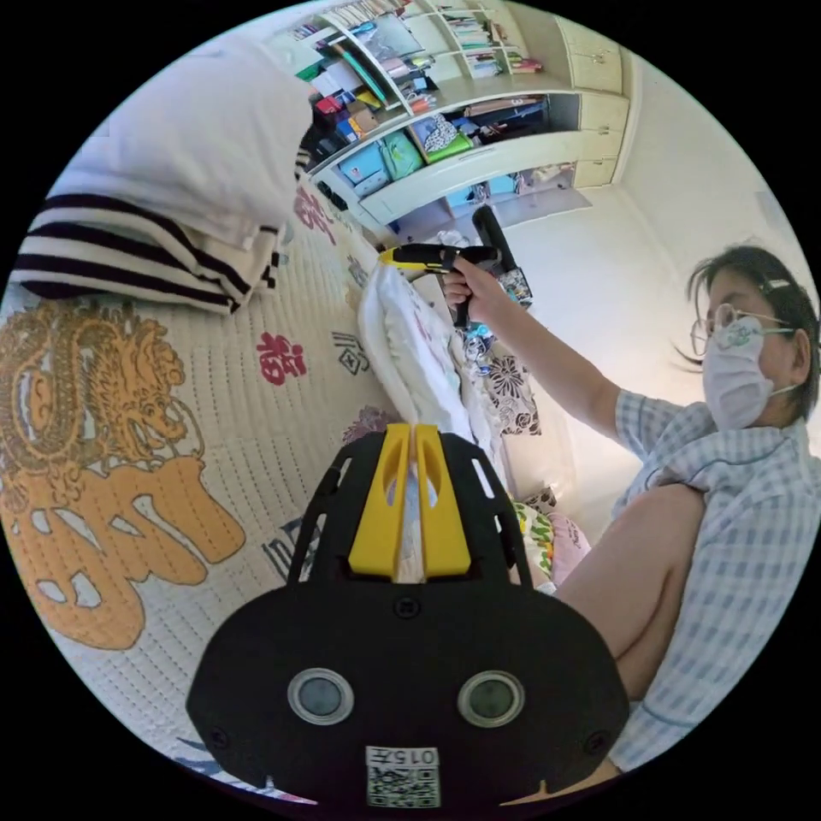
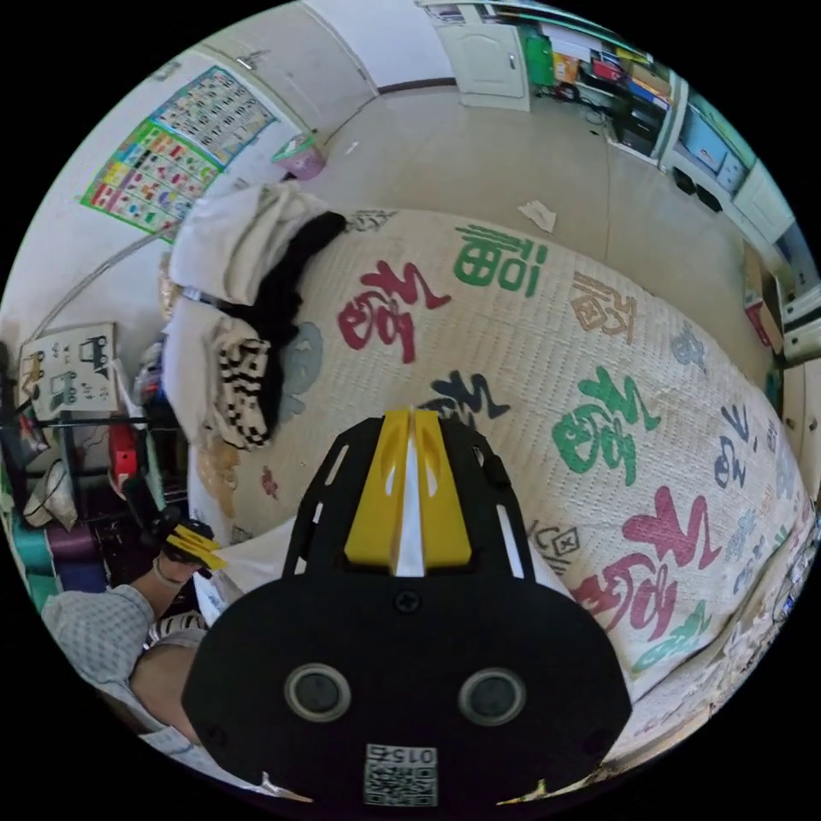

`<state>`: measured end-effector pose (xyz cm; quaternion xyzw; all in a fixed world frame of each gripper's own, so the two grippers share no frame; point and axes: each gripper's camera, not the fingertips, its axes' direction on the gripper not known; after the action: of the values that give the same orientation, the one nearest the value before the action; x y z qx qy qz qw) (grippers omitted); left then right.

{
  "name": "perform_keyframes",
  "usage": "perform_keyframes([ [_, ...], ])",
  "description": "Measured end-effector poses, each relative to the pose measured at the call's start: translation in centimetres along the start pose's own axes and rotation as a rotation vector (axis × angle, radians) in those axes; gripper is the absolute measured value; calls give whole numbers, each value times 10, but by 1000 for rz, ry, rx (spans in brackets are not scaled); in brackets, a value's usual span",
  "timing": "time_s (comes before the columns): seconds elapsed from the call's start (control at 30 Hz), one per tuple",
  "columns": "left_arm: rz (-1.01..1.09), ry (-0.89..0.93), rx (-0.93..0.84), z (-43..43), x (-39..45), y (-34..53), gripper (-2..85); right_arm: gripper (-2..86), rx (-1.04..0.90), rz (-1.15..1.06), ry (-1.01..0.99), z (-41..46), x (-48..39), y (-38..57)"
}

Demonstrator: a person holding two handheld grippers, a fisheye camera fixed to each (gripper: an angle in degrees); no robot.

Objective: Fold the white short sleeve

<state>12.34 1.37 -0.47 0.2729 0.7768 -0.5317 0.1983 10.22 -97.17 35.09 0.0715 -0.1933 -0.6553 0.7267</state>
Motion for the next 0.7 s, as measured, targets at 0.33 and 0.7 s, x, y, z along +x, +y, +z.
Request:
perform_keyframes([
  [0.33, 470, 123, -257, 30, 127, 41, -6, -2, 247, -55, -322, -90, 45, 125],
  [0.7, 644, 321, -586, 293, 187, 98, -5, -1, 388, 364, -193, -119, 197, 347],
])
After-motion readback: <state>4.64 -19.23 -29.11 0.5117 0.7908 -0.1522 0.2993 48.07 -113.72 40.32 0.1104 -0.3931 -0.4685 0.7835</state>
